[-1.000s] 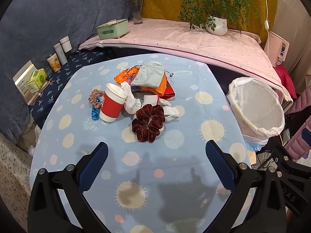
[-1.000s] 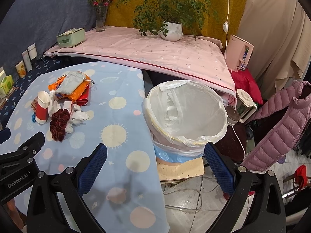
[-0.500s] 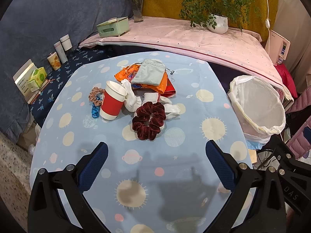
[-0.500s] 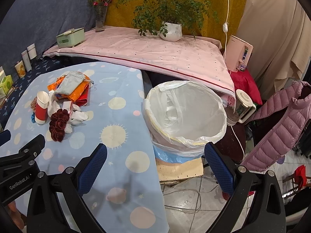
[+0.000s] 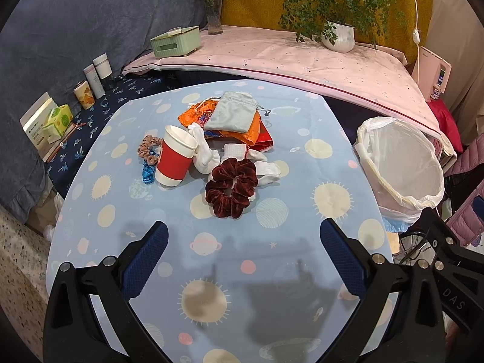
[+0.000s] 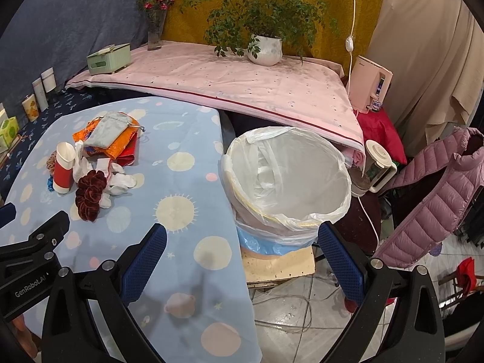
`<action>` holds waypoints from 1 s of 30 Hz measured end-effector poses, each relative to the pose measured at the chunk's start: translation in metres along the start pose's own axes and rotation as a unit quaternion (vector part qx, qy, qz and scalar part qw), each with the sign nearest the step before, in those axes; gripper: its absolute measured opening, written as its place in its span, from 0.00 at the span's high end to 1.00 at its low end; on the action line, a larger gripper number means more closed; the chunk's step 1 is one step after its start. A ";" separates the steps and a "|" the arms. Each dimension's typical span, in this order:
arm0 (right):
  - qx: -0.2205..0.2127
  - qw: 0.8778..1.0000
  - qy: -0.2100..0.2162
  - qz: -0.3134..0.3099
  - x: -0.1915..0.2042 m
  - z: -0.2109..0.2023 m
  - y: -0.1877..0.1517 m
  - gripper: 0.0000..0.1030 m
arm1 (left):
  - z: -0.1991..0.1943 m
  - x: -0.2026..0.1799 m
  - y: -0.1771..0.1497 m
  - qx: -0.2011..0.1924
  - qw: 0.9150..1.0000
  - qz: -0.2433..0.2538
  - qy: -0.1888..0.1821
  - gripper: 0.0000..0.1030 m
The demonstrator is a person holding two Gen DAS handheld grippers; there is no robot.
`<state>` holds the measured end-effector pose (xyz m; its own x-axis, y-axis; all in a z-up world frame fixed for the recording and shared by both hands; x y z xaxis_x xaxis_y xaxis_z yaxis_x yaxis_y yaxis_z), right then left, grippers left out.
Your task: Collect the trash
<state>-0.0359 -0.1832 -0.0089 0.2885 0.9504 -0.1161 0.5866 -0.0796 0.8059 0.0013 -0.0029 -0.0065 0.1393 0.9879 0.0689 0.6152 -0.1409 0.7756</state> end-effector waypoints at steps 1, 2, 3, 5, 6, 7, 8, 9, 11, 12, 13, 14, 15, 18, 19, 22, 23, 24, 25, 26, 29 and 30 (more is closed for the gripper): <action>0.000 1.000 0.000 0.000 -0.001 0.000 -0.001 0.07 | 0.000 0.000 0.000 0.000 1.000 0.000 0.000 0.07; 0.000 1.000 0.000 0.000 0.000 0.000 0.000 0.07 | 0.000 0.000 -0.001 0.000 1.000 0.000 0.000 0.07; -0.001 1.000 0.000 0.000 0.000 0.000 0.000 0.07 | 0.000 0.000 -0.001 0.000 1.000 0.000 0.000 0.07; 0.000 1.000 0.000 0.000 0.000 0.000 0.000 0.07 | 0.000 0.000 0.000 0.000 1.000 0.000 0.000 0.07; 0.000 1.000 -0.001 0.000 0.000 0.000 0.000 0.07 | 0.000 0.000 0.000 0.000 1.000 0.000 0.000 0.07; 0.000 1.000 -0.001 0.000 0.001 0.000 0.000 0.07 | 0.000 0.000 0.000 0.000 1.000 0.000 0.000 0.07; 0.000 1.000 0.000 0.000 0.000 0.000 -0.001 0.07 | 0.000 0.000 0.000 0.000 1.000 0.000 0.000 0.07; 0.000 1.000 0.000 0.000 0.001 0.000 -0.001 0.07 | 0.000 0.001 0.000 0.000 1.000 0.000 0.000 0.07; -0.001 1.000 -0.001 -0.001 0.001 0.000 -0.002 0.07 | 0.000 0.001 -0.001 0.000 1.000 0.000 0.000 0.07; 0.000 1.000 -0.001 0.000 -0.003 0.000 0.001 0.07 | -0.001 0.002 -0.001 -0.001 1.000 0.000 0.000 0.07; 0.000 1.000 -0.001 0.000 -0.003 0.000 0.001 0.07 | -0.001 0.002 -0.002 -0.001 1.000 0.000 0.000 0.07; 0.000 1.000 -0.001 0.000 -0.003 0.000 0.001 0.07 | -0.001 0.002 -0.002 -0.001 1.000 0.000 0.000 0.07; 0.000 1.000 -0.002 0.000 -0.004 0.000 0.001 0.07 | -0.001 0.002 -0.003 -0.001 1.000 0.000 0.000 0.07; 0.000 1.000 -0.002 0.000 -0.002 0.000 0.002 0.07 | 0.000 0.000 0.001 0.000 1.000 -0.001 0.000 0.07; 0.000 1.000 -0.003 0.000 -0.004 0.000 0.002 0.07 | 0.000 0.000 0.001 -0.001 1.000 0.000 0.000 0.07; 0.000 1.000 -0.002 0.000 -0.003 0.000 0.002 0.07 | 0.000 0.000 0.000 -0.001 1.000 0.000 0.000 0.07; -0.001 1.000 -0.002 0.000 -0.003 0.000 0.002 0.07 | 0.001 0.000 0.000 -0.001 1.000 0.000 0.000 0.07; -0.001 1.000 -0.002 0.000 -0.004 0.000 0.002 0.07 | 0.001 -0.001 0.001 -0.001 1.000 0.000 0.000 0.07; -0.001 1.000 -0.002 0.000 -0.002 0.000 0.002 0.07 | 0.001 -0.001 0.001 -0.001 1.000 0.000 0.000 0.07; 0.000 1.000 -0.002 0.000 -0.003 0.000 0.002 0.07 | 0.001 -0.001 0.001 -0.001 1.000 0.000 0.000 0.07; 0.000 1.000 -0.002 -0.001 -0.003 0.000 0.002 0.07 | 0.001 -0.001 0.001 -0.001 1.000 0.000 0.000 0.07; -0.001 1.000 -0.002 -0.001 -0.002 0.000 0.002 0.07 | 0.001 -0.001 0.001 -0.001 1.000 0.001 0.000 0.07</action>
<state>-0.0356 -0.1856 -0.0071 0.2909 0.9492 -0.1197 0.5861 -0.0779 0.8065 0.0024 -0.0042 -0.0063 0.1402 0.9876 0.0703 0.6128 -0.1423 0.7773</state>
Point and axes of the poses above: each gripper's, at about its wrist camera, not at the fingertips, and z roughly the way its jaws point, x to its left, y to its top, the point moved 1 cm from there along z, roughly the way its jaws point, and after that the axes turned 12 degrees about -x, right-handed, at the moved point
